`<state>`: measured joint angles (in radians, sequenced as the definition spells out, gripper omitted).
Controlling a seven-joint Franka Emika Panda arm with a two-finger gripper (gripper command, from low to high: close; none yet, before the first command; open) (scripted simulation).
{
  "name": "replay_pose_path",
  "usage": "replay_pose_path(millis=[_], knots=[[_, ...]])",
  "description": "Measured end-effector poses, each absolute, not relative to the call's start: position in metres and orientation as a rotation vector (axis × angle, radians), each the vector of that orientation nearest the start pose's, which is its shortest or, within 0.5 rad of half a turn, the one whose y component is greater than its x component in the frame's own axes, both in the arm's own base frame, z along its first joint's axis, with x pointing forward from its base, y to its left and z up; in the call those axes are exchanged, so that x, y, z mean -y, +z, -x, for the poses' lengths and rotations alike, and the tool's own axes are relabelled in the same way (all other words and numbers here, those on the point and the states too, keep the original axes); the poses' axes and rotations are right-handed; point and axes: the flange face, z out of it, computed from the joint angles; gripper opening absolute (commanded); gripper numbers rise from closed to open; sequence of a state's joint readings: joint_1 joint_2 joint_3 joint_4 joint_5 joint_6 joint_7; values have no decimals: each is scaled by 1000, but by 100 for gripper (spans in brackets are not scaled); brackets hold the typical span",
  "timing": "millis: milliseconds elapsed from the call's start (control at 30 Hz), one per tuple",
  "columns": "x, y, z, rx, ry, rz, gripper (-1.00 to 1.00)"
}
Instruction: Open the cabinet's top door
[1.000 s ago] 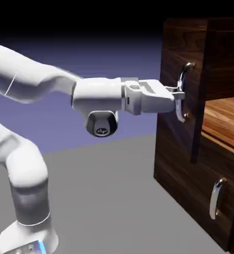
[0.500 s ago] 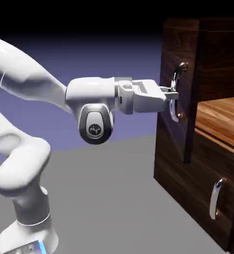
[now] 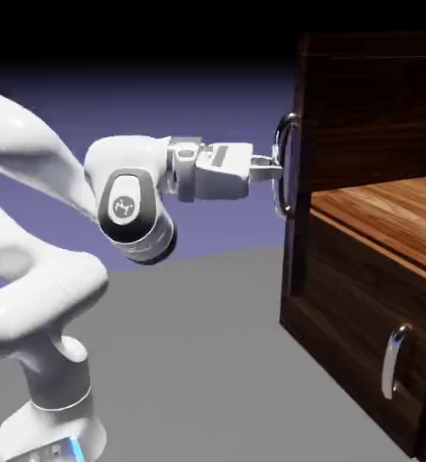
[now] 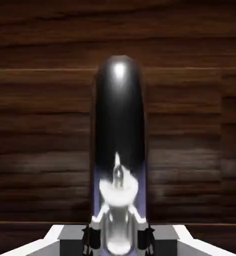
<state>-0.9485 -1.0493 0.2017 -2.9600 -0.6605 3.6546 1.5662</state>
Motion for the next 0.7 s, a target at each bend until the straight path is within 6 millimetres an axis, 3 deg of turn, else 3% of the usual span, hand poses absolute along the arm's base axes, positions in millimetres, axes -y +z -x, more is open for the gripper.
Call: replay_pose_path(millis=[267, 500, 700], knots=[[96, 571, -248, -1292, -2092, 1660, -100], [67, 571, -226, -1381, -2135, 1634, -100], [56, 571, -218, -1414, -2148, 1626, -100]])
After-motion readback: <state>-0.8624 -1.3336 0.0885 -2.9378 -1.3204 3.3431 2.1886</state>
